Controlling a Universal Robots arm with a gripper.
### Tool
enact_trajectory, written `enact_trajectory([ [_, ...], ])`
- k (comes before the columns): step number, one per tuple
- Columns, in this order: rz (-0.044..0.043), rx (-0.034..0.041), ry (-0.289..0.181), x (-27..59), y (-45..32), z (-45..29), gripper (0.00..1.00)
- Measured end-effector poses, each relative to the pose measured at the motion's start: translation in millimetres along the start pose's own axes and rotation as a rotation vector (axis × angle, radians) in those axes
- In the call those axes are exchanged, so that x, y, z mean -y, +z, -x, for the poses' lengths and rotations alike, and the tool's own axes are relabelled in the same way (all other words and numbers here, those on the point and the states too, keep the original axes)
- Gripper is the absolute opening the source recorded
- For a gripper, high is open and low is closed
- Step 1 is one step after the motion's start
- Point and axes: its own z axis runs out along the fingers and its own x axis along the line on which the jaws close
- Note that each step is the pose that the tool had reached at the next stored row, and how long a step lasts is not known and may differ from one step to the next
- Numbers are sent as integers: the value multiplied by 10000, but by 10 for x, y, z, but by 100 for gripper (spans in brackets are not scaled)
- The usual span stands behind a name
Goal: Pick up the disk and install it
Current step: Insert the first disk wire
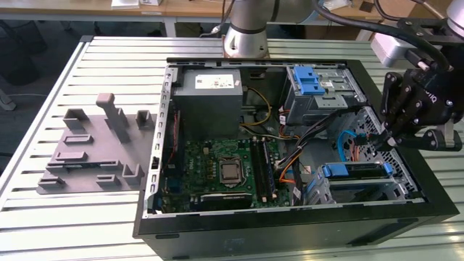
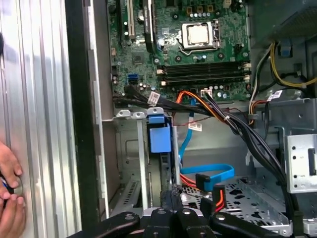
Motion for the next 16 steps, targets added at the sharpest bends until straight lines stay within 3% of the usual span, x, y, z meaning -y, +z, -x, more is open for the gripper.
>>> enact_trajectory([
  [10, 18, -2, 20, 83, 39, 207, 11],
  [16, 24, -39, 257, 125, 85, 249, 11],
])
